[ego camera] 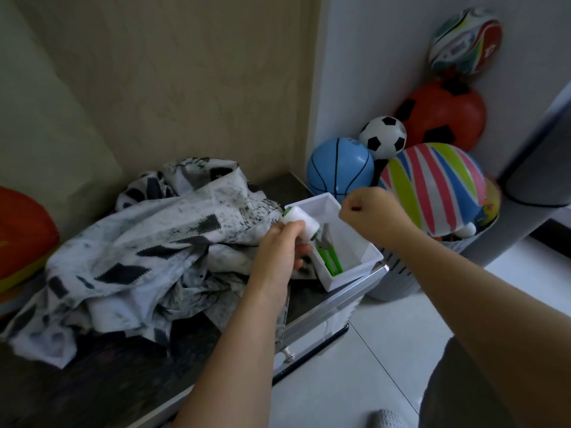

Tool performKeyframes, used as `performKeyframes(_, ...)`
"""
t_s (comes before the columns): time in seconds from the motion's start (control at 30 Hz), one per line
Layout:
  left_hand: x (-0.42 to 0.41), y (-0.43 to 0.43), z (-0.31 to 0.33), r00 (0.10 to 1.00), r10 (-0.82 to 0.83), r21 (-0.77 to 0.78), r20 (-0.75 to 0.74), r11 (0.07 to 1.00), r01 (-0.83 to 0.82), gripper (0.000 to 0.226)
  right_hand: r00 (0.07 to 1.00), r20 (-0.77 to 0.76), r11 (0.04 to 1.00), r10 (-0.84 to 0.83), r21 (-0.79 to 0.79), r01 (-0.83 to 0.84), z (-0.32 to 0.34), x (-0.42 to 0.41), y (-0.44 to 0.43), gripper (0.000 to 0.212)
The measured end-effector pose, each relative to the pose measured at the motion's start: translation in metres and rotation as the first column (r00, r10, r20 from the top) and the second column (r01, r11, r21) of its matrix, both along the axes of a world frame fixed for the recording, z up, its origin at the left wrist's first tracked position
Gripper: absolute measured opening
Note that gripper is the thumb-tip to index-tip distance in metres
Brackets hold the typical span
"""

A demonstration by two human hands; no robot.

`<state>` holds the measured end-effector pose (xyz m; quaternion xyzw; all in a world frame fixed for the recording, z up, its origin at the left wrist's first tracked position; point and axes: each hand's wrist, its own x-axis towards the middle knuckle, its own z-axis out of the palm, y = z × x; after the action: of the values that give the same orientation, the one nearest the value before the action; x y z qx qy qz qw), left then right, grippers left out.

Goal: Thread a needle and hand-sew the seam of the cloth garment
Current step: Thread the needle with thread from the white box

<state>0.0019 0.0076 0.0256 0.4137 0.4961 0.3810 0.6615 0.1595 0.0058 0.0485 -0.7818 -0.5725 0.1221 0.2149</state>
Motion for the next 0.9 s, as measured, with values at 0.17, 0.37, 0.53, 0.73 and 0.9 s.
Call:
performKeyframes(0.17,0.002,-0.021,0.005,0.998,-0.050,0.012,0.034,0.999,0.049,0.007,0.340,-0.940,0.984,-0.004,0.057,0.169,0.014,-0.011,-0.056,0.013)
performKeyframes(0.37,0.005,-0.043,0.001,0.992,-0.090,0.130,-0.086,0.986,0.101,0.025,0.086,-0.996,0.979,0.027,0.044,0.201,-0.002,-0.019,-0.074,0.016)
performKeyframes(0.53,0.001,-0.031,0.000,0.972,-0.126,0.198,-0.199,0.966,0.166,0.031,0.269,-0.963,0.978,0.018,0.073,0.194,-0.009,-0.018,-0.078,0.026)
performKeyframes(0.73,0.003,-0.022,-0.003,0.939,-0.202,0.200,-0.280,0.944,0.263,0.028,0.598,-0.801,0.994,-0.036,0.031,0.101,-0.009,-0.014,-0.068,0.016)
performKeyframes(0.9,0.002,-0.019,-0.008,0.925,-0.239,0.209,-0.296,0.929,0.307,0.028,0.763,-0.647,0.997,-0.003,0.055,0.051,-0.011,-0.017,-0.067,0.015)
